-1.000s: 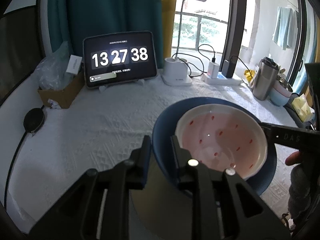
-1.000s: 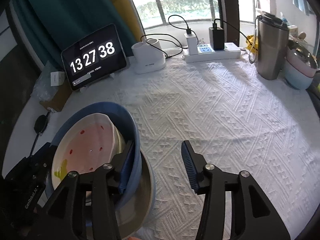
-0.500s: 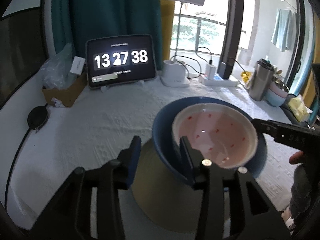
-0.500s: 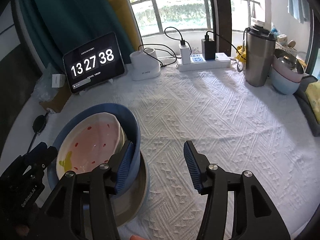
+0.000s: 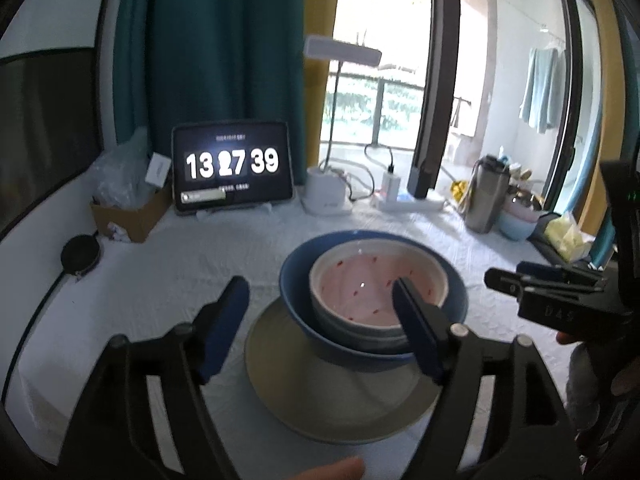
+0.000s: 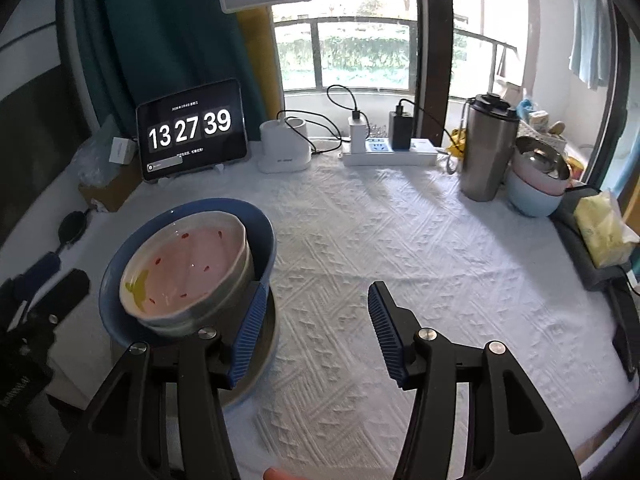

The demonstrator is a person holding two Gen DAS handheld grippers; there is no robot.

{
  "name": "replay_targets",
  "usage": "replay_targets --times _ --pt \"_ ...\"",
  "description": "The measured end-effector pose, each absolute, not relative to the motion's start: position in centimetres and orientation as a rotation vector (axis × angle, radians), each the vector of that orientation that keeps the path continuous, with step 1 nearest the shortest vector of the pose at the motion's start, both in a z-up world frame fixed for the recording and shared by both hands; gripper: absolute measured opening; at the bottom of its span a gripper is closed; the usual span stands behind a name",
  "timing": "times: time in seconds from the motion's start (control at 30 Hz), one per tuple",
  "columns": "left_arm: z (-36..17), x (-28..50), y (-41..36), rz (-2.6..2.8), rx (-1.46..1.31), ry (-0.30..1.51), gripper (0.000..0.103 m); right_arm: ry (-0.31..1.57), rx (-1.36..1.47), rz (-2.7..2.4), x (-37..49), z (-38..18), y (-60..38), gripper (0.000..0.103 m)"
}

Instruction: Organize plates and bowls

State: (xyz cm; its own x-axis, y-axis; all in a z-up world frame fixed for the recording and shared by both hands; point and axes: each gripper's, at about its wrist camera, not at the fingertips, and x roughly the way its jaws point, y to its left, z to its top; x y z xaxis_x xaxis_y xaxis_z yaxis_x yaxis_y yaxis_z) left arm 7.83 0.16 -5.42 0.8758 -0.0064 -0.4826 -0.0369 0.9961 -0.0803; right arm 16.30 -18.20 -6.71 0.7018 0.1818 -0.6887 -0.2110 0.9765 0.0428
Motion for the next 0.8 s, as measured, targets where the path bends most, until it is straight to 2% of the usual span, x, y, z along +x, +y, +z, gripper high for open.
replay_targets --times 0.27,0.8 --pt "-3.3 4.3 0.3 0.022 -0.087 0.356 0.090 0.661 -0.051 0.162 13.1 -5.1 -19.7 0.056" --pt "-1.6 -1.7 -0.6 0.048 -0.074 0.198 0.091 0.430 -0.108 0.076 4.5 -3.2 -21.0 0.056"
